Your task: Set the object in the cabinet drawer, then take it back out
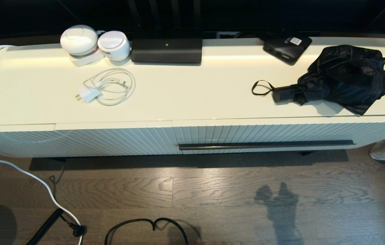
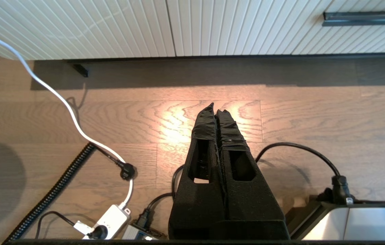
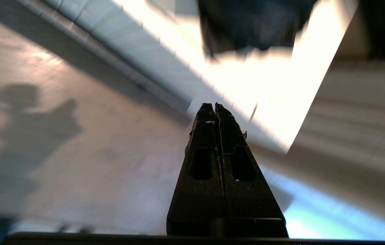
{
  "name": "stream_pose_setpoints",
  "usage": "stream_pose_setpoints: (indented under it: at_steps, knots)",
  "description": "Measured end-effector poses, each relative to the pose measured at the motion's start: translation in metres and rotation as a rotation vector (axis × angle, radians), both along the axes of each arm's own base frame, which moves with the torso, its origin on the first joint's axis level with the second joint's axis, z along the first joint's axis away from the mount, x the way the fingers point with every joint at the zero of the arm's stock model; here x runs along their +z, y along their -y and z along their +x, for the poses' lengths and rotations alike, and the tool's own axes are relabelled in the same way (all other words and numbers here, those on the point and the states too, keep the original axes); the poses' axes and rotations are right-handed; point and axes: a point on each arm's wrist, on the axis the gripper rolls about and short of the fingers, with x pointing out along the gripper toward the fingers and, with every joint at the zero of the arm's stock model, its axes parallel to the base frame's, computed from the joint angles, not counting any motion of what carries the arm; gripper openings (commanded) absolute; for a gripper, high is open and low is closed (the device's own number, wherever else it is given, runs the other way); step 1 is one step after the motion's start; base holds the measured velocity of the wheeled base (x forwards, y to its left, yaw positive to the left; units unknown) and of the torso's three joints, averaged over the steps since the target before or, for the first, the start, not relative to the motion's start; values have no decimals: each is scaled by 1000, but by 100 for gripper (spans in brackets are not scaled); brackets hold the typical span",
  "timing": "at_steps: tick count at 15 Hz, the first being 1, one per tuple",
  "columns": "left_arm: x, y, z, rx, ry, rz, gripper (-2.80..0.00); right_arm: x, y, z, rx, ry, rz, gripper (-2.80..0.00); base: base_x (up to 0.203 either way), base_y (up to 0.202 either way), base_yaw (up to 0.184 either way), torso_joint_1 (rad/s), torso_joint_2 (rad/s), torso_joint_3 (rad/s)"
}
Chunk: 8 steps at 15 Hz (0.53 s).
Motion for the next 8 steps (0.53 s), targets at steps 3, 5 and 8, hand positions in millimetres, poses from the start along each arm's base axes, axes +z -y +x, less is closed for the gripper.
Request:
stream_pose_setpoints:
  at_steps: [3,5,8]
  knots:
    - [0,0,0,0,1,-1,-280,-10,13,-59,-108,-30,226,-280,0,0,0,0,0,0]
    - [0,0,0,0,1,-1,-280,-25,18,-94,-166,-2,333,-280,0,0,0,0,0,0]
    - [0,0,0,0,1,0,-280,-57,21,-136,-252,79,461,-280,0,0,0,0,0,0]
